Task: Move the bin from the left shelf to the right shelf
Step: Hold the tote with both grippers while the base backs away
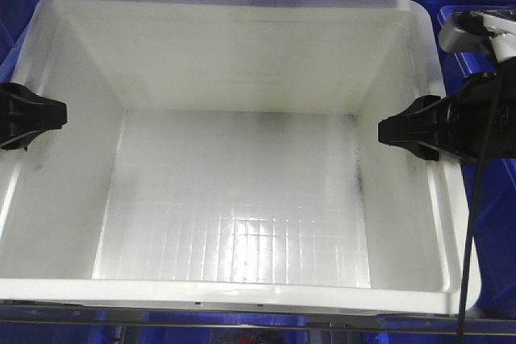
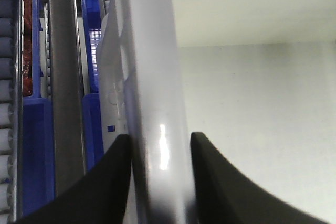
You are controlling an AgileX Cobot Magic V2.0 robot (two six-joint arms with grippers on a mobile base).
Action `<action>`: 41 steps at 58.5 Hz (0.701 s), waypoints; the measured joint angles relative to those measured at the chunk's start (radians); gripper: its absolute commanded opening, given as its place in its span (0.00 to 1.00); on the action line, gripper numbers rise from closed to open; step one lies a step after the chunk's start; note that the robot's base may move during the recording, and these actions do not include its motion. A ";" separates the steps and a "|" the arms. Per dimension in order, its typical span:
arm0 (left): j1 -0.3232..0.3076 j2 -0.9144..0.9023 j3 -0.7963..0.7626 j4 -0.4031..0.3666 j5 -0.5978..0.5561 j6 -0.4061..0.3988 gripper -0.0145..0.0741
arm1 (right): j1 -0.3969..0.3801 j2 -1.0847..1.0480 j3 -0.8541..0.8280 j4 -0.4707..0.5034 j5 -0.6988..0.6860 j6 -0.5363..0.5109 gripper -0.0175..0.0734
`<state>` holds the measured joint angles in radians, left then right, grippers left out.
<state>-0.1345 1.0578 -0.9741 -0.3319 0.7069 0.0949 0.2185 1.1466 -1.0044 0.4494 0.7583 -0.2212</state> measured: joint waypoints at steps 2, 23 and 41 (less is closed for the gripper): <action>0.000 0.000 0.000 0.000 0.000 0.000 0.16 | 0.000 0.000 0.000 0.000 0.000 0.000 0.19; 0.000 0.000 0.000 0.000 0.000 0.000 0.16 | 0.000 0.000 0.000 0.000 0.000 0.000 0.19; 0.000 0.000 0.000 0.000 0.000 0.000 0.16 | 0.000 0.000 0.000 0.000 0.000 0.000 0.19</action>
<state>-0.1345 1.0578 -0.9741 -0.3319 0.7069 0.0949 0.2185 1.1466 -1.0044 0.4494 0.7583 -0.2212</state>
